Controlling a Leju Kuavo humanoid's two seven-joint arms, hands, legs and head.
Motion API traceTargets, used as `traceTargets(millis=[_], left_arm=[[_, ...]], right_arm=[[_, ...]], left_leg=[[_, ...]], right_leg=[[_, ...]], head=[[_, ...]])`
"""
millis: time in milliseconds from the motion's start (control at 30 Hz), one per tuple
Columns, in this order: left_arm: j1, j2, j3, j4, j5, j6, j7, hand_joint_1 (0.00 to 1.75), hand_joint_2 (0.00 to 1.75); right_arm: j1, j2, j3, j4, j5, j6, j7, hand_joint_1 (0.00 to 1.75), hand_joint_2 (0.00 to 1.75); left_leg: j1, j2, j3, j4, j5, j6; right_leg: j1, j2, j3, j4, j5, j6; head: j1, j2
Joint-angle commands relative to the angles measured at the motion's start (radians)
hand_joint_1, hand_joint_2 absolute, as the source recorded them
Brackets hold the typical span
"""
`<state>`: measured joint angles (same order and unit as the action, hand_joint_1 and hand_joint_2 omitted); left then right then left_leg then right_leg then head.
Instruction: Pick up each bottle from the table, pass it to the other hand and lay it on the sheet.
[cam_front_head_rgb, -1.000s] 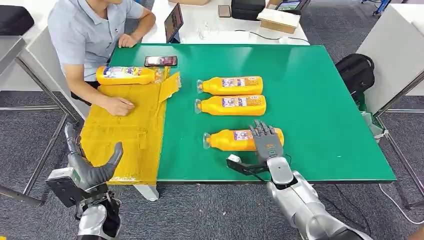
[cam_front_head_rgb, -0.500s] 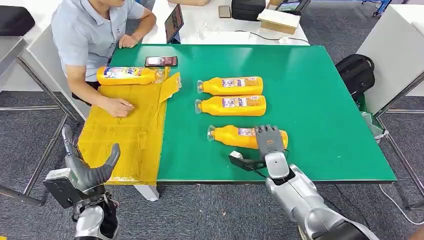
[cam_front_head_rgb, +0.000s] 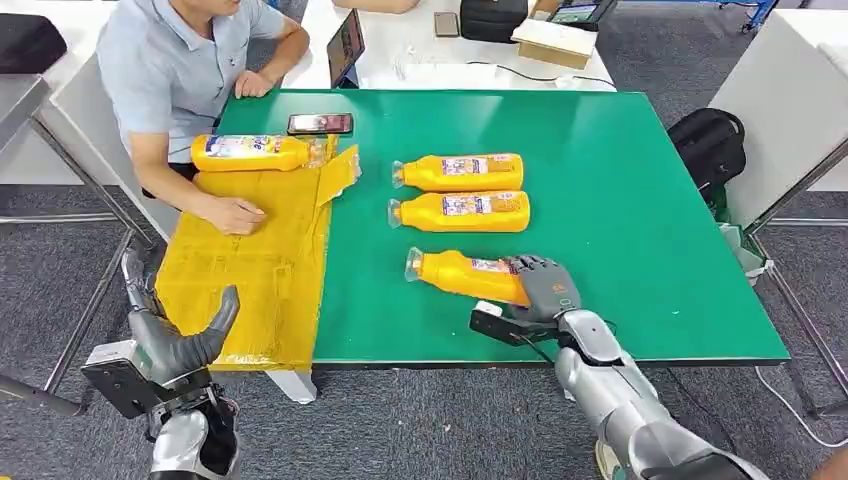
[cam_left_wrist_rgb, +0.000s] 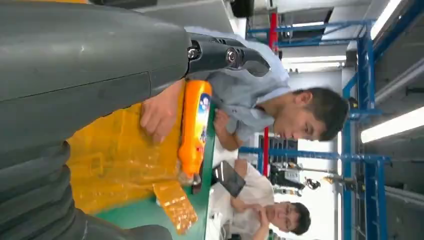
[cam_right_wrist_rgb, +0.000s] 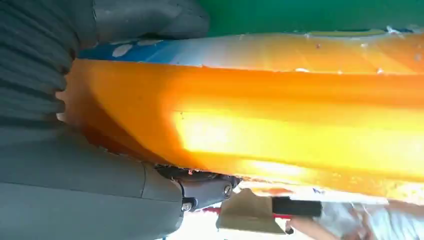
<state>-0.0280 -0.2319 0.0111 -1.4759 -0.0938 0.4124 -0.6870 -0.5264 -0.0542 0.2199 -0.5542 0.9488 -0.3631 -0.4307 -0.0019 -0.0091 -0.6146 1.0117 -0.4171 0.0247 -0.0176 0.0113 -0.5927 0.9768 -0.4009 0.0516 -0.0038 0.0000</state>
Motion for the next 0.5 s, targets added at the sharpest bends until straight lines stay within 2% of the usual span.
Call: traceTargets(millis=[33,267,400,500], left_arm=[[-0.049,0.019,-0.076,0.128,0.044,-0.045,0.021,0.00,1.75],[-0.047,0.032,-0.125,0.132,0.037,-0.074,0.020,0.00,1.75],[-0.044,0.030,-0.126,0.133,0.037,-0.074,0.020,0.00,1.75],[-0.031,0.067,-0.193,0.135,-0.054,-0.115,0.022,0.00,1.75]], right_arm=[[0.169,0.083,-0.140,-0.220,-0.257,-0.007,-0.154,1.75,1.75],[0.191,0.093,-0.124,-0.320,-0.371,-0.035,-0.190,1.75,1.75],[0.190,0.093,-0.124,-0.321,-0.371,-0.035,-0.190,1.75,1.75],[0.206,0.107,-0.136,-0.371,-0.435,-0.022,-0.222,1.75,1.75]], left_leg=[[0.001,-0.002,0.002,-0.001,0.000,-0.002],[0.001,-0.001,-0.002,-0.001,0.000,-0.001],[0.001,-0.001,-0.003,-0.001,-0.001,-0.002],[0.000,-0.001,-0.005,-0.001,0.000,-0.001]], right_leg=[[0.001,-0.003,0.002,-0.001,-0.001,-0.002],[0.001,-0.002,-0.001,0.000,-0.001,-0.001],[0.001,-0.002,-0.001,0.000,-0.002,-0.002],[0.000,-0.001,-0.004,0.000,-0.001,-0.002]], head=[[0.000,0.000],[0.000,0.000],[0.000,0.000],[0.000,0.000]])
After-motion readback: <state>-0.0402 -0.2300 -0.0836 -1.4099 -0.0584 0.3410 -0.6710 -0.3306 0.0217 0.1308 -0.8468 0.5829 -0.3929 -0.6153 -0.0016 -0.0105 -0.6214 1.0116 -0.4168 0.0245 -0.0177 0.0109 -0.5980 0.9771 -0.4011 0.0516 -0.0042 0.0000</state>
